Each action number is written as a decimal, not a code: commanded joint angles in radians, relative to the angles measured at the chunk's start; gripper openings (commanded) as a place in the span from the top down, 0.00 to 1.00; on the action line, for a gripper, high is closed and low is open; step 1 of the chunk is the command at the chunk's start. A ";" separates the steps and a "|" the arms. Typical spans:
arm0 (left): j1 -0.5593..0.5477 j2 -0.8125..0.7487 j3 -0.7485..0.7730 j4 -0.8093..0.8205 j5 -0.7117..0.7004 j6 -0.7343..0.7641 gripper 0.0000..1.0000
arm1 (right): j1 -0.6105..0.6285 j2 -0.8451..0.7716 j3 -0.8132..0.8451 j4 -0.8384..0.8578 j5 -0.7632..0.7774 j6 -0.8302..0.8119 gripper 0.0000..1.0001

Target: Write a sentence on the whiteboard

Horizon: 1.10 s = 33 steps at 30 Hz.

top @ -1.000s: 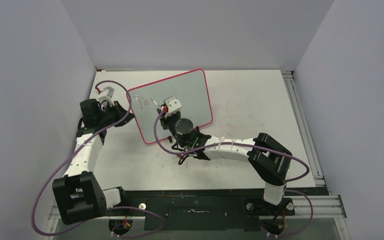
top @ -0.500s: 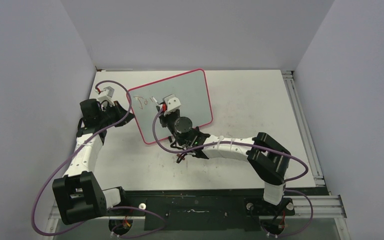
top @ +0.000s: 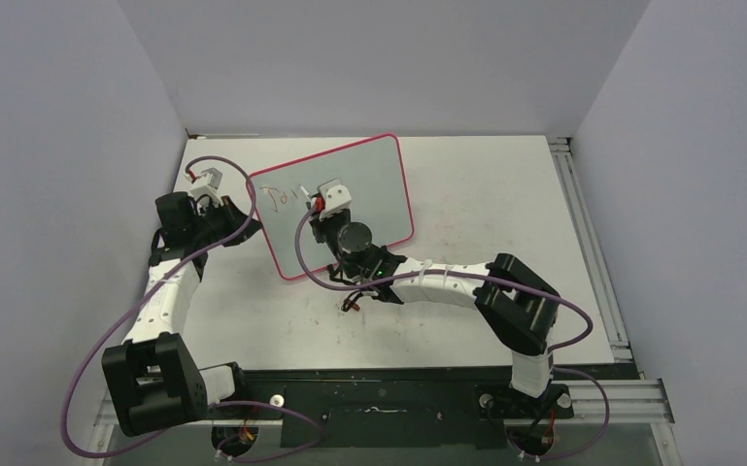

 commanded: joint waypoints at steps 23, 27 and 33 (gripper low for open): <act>-0.019 -0.013 0.030 0.008 0.033 0.008 1.00 | 0.004 0.011 -0.037 -0.010 0.004 0.058 0.95; -0.019 -0.015 0.030 0.008 0.035 0.008 1.00 | 0.015 0.007 -0.053 -0.016 -0.002 0.066 0.95; -0.020 -0.014 0.031 0.008 0.034 0.008 1.00 | 0.031 0.009 -0.067 -0.027 -0.012 0.074 0.95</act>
